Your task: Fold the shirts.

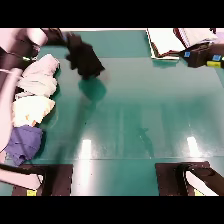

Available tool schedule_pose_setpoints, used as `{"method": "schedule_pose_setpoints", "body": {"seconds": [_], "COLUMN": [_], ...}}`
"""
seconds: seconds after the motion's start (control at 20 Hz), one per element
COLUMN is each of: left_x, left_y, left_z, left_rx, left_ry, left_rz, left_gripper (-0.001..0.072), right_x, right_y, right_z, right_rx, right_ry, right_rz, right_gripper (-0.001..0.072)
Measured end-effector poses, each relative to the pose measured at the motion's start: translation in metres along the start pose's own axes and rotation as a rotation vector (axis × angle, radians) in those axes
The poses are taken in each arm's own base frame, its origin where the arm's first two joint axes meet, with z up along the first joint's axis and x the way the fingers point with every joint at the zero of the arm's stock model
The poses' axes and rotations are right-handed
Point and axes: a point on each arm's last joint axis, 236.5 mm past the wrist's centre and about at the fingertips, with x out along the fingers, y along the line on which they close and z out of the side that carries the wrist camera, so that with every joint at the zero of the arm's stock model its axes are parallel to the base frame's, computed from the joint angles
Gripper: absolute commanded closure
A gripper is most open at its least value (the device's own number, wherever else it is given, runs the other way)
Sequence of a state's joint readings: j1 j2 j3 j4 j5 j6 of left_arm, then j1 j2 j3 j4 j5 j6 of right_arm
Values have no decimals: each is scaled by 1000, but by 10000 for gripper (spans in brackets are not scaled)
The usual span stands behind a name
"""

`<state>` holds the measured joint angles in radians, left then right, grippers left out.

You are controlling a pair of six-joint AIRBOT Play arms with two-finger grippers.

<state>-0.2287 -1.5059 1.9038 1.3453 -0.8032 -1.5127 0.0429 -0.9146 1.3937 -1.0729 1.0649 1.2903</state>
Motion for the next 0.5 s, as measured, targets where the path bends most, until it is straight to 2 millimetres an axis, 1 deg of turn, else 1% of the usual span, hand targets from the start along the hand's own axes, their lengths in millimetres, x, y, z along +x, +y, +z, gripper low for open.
{"method": "schedule_pose_setpoints", "body": {"seconds": [0.05, 0.1, 0.15, 0.2, 0.25, 0.3, 0.35, 0.4, 0.45, 0.5], "left_x": [-34, -65, -95, -117, -134, -143, -147, -146, -142, -135], "left_y": [-10, -20, -34, -47, -62, -77, -93, -108, -126, -143], "left_z": [26, 44, 55, 60, 57, 48, 35, 20, 0, -22], "left_rx": [21, 42, 62, 78, 97, 113, 132, 148, 173, 197], "left_ry": [-55, -96, -118, -125, -108, -78, -34, 9, 63, 113], "left_rz": [-10, -19, -38, -59, -87, -116, -151, -185, -224, -264], "left_gripper": [681, 681, 681, 681, 681, 680, 678, 624, 284, 97], "right_x": [-5, -9, -13, -17, -21, -24, -26, -28, -29, -30], "right_y": [0, -1, -1, -2, -2, -2, -1, -1, -2, -2], "right_z": [9, 16, 23, 29, 34, 38, 41, 43, 45, 46], "right_rx": [-9, -19, -27, -33, -38, -43, -46, -48, -50, -51], "right_ry": [-24, -43, -62, -78, -94, -103, -112, -118, -123, -127], "right_rz": [-8, -18, -25, -31, -37, -41, -42, -44, -48, -48], "right_gripper": [697, 698, 697, 697, 697, 698, 697, 697, 697, 697]}}
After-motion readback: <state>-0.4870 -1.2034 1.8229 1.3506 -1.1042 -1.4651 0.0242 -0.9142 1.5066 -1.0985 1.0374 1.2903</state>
